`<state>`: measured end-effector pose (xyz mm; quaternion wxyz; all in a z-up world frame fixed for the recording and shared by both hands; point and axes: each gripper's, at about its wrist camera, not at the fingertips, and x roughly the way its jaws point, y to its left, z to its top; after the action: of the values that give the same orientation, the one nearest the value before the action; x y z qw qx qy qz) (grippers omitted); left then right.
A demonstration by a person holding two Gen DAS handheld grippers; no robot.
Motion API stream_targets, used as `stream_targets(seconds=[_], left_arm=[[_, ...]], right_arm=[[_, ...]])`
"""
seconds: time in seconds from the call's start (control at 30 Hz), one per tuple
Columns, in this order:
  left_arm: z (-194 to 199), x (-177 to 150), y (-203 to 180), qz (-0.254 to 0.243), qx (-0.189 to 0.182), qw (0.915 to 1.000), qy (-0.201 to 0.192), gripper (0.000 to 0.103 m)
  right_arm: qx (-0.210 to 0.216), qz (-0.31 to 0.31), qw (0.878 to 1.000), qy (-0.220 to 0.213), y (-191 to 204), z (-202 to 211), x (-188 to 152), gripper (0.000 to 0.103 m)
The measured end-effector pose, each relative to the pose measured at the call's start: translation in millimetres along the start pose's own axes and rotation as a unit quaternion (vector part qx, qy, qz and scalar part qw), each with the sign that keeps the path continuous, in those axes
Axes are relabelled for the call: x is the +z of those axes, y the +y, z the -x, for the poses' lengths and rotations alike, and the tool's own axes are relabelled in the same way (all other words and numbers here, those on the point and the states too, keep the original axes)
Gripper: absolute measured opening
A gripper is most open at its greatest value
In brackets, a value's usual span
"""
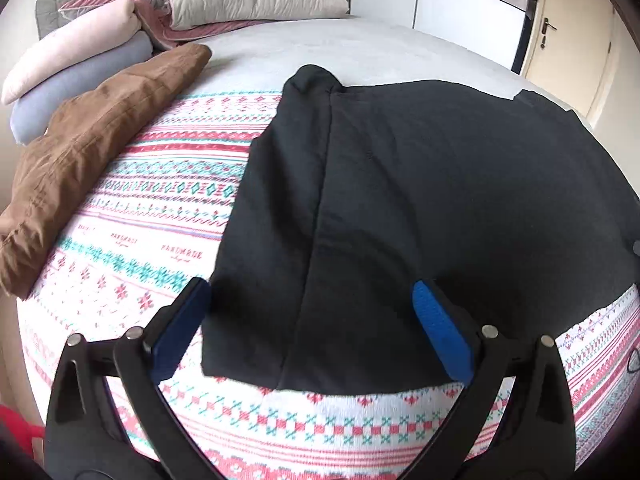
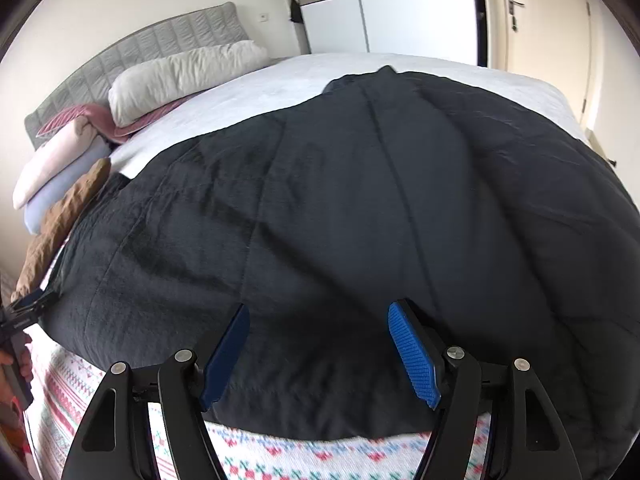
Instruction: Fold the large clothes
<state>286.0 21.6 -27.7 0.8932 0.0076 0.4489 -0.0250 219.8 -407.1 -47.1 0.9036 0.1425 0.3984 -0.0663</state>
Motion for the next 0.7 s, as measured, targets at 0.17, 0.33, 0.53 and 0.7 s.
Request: stream_targets(seconds=[0.17, 0.33, 0.53, 0.7], left_arm=[[54, 3, -23, 0.017, -0.003, 0.9996, 0.023, 0.101], [106, -4, -62, 0.041, -0.020, 0.9987, 0.023, 0.102], [117, -12, -113, 0.019, 0.024, 0.9991, 0.030, 0.102], [110, -33, -141, -0.025, 0.012, 0.9989, 0.038, 0.102]], right_arm=[[-0.021, -0.007, 1.000, 0.006, 27, 50, -8, 0.077], [-0.021, 0.014, 0.999, 0.025, 93, 92, -3, 0.089], [-0.055, 0.044, 0.997, 0.014, 155, 121, -18, 0.101], [-0.042, 0.036, 0.998, 0.003, 159, 113, -38, 0.101]])
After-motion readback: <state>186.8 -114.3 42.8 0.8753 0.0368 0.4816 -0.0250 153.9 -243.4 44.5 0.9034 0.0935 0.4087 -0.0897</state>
